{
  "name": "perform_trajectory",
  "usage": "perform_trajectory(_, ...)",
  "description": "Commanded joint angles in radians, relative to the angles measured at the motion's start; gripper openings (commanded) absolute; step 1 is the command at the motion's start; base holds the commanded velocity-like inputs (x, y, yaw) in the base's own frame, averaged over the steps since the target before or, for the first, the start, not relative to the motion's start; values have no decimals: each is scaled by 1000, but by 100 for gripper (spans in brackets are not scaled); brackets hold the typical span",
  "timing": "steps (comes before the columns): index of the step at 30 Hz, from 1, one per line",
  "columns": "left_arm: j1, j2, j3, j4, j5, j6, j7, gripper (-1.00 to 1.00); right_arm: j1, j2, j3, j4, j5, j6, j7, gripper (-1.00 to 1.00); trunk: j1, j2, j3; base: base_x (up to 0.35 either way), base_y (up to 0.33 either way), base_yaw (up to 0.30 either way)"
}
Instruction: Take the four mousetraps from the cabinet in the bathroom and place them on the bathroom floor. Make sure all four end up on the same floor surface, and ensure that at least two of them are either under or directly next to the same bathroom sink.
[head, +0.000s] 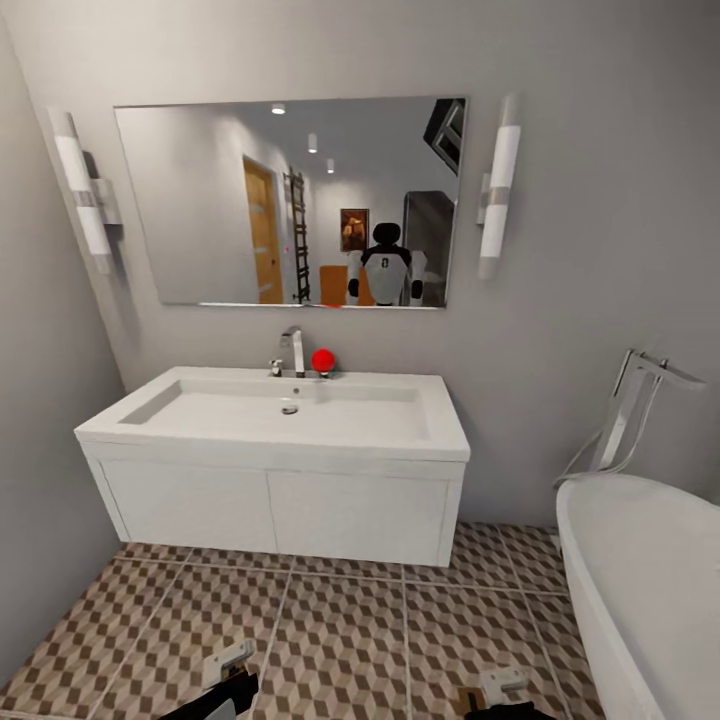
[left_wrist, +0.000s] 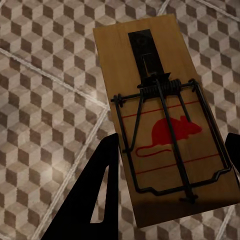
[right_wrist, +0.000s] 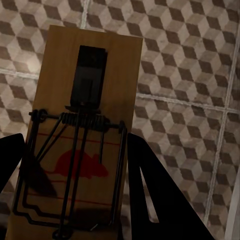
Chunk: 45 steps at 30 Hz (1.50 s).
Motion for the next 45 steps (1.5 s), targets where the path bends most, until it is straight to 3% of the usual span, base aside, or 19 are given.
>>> perform_trajectory(1, 0, 0, -8, -1, 6, -1, 6, -100, -1, 0, 2, 2, 5, 2, -3, -100, 0, -1, -1, 0, 0, -31)
perform_trajectory(45, 0, -9, -10, -8, 6, 3, 5, -100, -1, 0, 1, 2, 5, 2, -3, -100, 0, -1, -1, 0, 0, -12)
